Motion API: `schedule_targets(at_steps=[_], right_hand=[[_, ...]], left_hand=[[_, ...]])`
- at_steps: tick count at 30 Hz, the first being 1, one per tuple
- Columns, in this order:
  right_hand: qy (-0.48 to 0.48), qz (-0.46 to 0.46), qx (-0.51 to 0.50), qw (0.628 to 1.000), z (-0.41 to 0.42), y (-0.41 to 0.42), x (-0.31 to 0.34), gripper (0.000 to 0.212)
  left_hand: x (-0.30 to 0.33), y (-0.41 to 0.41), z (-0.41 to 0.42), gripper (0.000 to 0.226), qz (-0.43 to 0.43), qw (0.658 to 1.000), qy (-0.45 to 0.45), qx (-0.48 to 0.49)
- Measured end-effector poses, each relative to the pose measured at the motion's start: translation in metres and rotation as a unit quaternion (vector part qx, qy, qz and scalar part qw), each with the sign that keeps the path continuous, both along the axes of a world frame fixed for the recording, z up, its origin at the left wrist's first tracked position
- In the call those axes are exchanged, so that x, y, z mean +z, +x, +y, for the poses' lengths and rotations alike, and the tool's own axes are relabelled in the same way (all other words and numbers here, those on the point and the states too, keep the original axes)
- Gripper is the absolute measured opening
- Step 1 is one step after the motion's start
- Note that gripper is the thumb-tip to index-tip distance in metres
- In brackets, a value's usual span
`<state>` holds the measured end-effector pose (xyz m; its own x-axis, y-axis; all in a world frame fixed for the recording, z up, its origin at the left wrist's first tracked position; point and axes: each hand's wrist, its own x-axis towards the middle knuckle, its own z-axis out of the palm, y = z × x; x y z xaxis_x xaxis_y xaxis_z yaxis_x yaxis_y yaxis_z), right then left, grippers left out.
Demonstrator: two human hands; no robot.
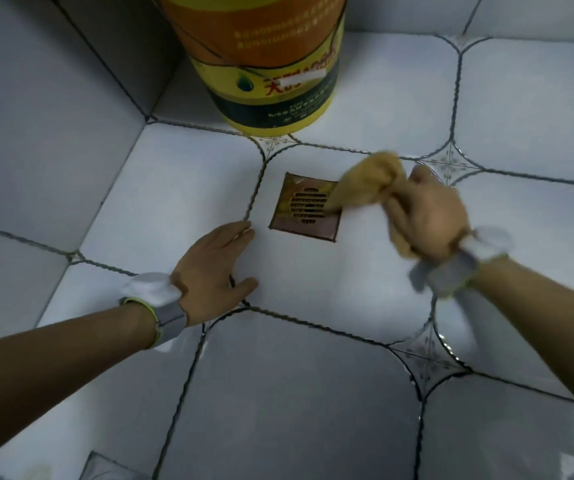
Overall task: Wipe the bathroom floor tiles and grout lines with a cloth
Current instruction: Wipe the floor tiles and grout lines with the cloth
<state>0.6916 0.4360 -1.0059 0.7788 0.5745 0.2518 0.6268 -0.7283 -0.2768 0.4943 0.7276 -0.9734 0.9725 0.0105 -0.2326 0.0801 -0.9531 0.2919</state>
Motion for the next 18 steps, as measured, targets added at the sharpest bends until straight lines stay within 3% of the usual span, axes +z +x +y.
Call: schedule_targets(at_steps=[2, 4, 6, 10, 12, 14, 16, 18], right_hand=[[0.023, 0.011, -0.151, 0.988, -0.005, 0.036, 0.005, 0.019], [0.022, 0.03, -0.196, 0.98, -0.004, 0.041, 0.008, 0.02], [0.018, 0.033, -0.156, 0.987, -0.003, 0.017, 0.012, 0.015], [0.003, 0.055, 0.019, 0.998, -0.018, -0.082, 0.008, 0.001], [-0.022, 0.075, 0.102, 0.992, -0.031, -0.132, 0.002, 0.011], [-0.056, 0.087, 0.177, 0.979, -0.052, -0.161, 0.0, 0.009], [-0.048, 0.073, 0.21, 0.974, -0.072, -0.145, 0.004, 0.012], [-0.026, 0.037, 0.148, 0.988, -0.089, -0.092, 0.008, 0.022]], left_hand=[[0.001, 0.006, -0.011, 0.078, -0.008, 1.0, -0.006, -0.01], [0.005, 0.015, -0.022, 0.08, -0.021, 0.999, -0.016, -0.018], [0.007, 0.024, -0.03, 0.081, -0.03, 0.999, -0.022, -0.026], [0.006, 0.031, -0.039, 0.084, -0.031, 0.999, -0.027, -0.032], [0.002, 0.029, -0.039, 0.087, -0.022, 0.998, -0.014, -0.06], [-0.005, 0.024, -0.036, 0.092, 0.004, 0.994, 0.015, -0.11], [-0.014, 0.019, -0.033, 0.096, 0.029, 0.988, 0.045, -0.147], [-0.017, 0.017, -0.031, 0.095, 0.03, 0.987, 0.046, -0.15]])
